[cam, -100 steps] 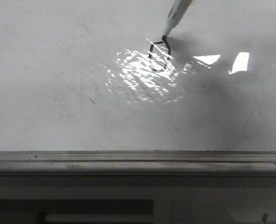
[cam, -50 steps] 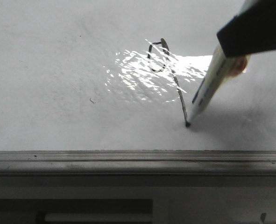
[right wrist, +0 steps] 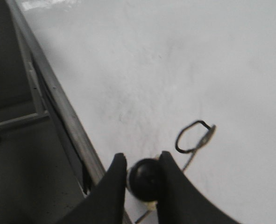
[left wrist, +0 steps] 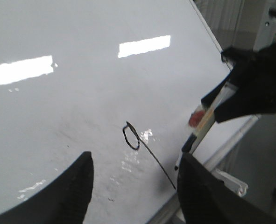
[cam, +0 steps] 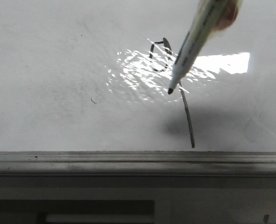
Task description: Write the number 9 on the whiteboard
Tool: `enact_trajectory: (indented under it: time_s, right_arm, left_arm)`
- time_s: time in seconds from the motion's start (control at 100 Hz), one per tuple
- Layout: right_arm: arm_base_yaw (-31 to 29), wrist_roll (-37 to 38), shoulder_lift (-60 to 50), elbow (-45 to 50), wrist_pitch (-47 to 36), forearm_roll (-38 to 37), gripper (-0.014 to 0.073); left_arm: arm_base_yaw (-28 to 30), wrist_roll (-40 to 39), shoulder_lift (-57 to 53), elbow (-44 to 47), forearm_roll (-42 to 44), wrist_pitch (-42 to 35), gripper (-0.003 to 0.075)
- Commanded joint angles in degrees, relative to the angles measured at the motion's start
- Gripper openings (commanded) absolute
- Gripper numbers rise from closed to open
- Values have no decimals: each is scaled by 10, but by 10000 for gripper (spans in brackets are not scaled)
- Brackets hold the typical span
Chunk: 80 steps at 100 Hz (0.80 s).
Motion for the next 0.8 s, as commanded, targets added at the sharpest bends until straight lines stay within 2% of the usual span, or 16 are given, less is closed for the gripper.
enact_trajectory:
  time_s: [0.0, 0.14, 0.36, 0.55, 0.79]
  right_arm:
    - [30, -13, 13, -54, 25, -3, -43]
    - [81, -13, 40, -75, 17, -1, -43]
    - [124, -13, 76, -75, -26, 2, -43]
    - [125, -13, 86, -75, -73, 2, -43]
    - [126, -13, 87, -75, -85, 17, -43]
  left_arm:
    - [-2, 6, 48, -26, 4, 48, 411]
    - [-2, 56, 134, -56, 13, 142, 408]
    - [-13, 115, 233, -107, 13, 171, 407]
    - [-55, 119, 278, -132, 12, 168, 407]
    - [-89, 119, 295, -132, 2, 99, 398]
